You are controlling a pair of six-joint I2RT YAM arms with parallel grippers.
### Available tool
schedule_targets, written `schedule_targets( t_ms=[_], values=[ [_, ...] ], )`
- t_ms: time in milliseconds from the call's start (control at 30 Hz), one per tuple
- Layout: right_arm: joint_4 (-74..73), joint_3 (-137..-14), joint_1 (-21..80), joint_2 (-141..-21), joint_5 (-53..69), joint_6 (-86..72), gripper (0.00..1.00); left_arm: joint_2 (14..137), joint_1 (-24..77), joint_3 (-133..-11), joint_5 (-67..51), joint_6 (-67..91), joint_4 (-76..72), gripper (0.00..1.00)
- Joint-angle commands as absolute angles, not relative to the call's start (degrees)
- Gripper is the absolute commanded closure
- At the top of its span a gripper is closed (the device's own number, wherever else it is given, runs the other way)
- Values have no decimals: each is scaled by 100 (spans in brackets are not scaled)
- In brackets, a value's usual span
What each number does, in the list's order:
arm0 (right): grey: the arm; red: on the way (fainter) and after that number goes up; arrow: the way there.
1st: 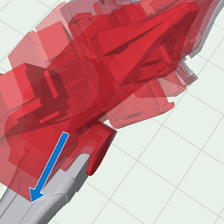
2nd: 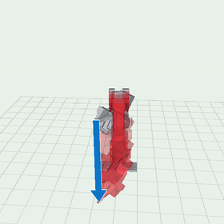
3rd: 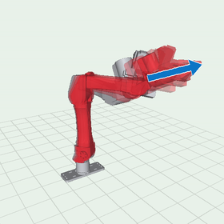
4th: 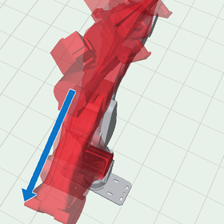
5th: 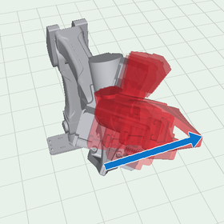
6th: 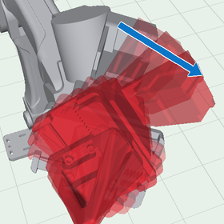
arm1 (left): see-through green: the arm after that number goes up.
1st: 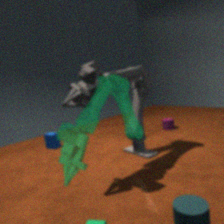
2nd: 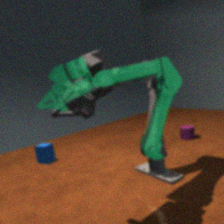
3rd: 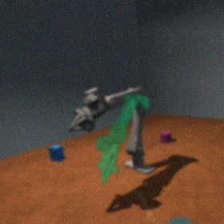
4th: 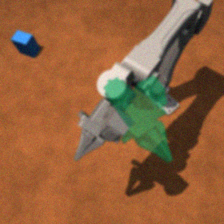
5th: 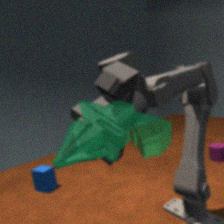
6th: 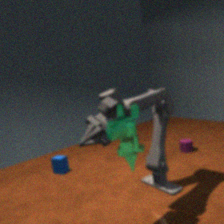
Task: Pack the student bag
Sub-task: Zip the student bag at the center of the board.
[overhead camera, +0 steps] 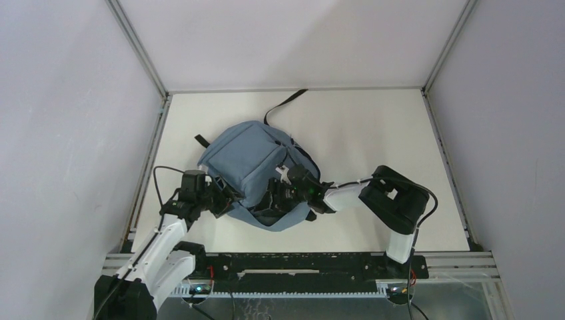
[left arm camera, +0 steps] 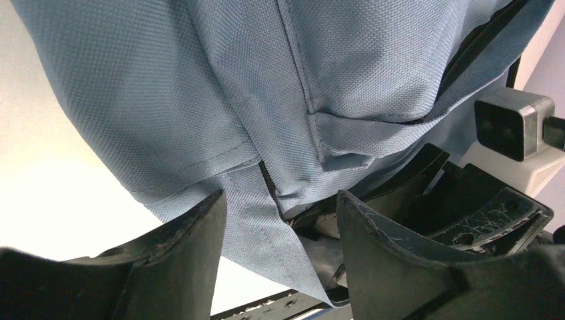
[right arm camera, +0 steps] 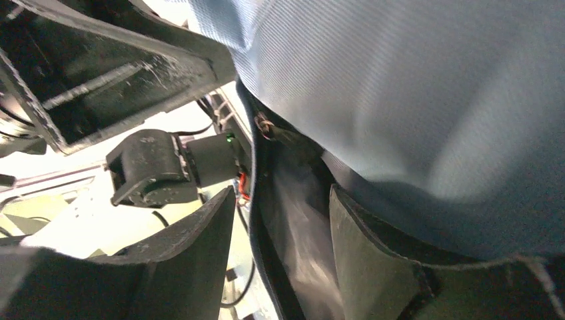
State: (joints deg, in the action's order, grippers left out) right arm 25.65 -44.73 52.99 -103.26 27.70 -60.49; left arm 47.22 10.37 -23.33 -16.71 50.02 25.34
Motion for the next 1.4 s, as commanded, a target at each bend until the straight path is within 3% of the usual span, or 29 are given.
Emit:
schedule_targets(
  t_ms=[0, 433, 800, 867, 1033, 1367],
  values=[
    [3127, -4838, 5335, -10630, 2965, -6628, 39, 4702, 1055, -2206, -1657, 5019, 2332, 34],
    [3065, -5229, 5302, -11003, 2520, -6739, 53, 4685, 1055, -2153, -1699, 5017, 2291, 35],
    [2714, -5440, 5205, -11093, 2243, -6708, 59, 4702, 1055, -2123, -1708, 5014, 2242, 35],
    [2687, -5481, 5199, -11109, 2223, -6691, 67, 4704, 1055, -2118, -1708, 5010, 2241, 35],
    [2769, -5493, 5159, -11065, 2256, -6661, 100, 4702, 1055, -2116, -1715, 5031, 2242, 34],
    [2656, -5493, 5382, -10382, 2052, -5914, 100, 4746, 1055, -2070, -1874, 5063, 2155, 31]
  ],
)
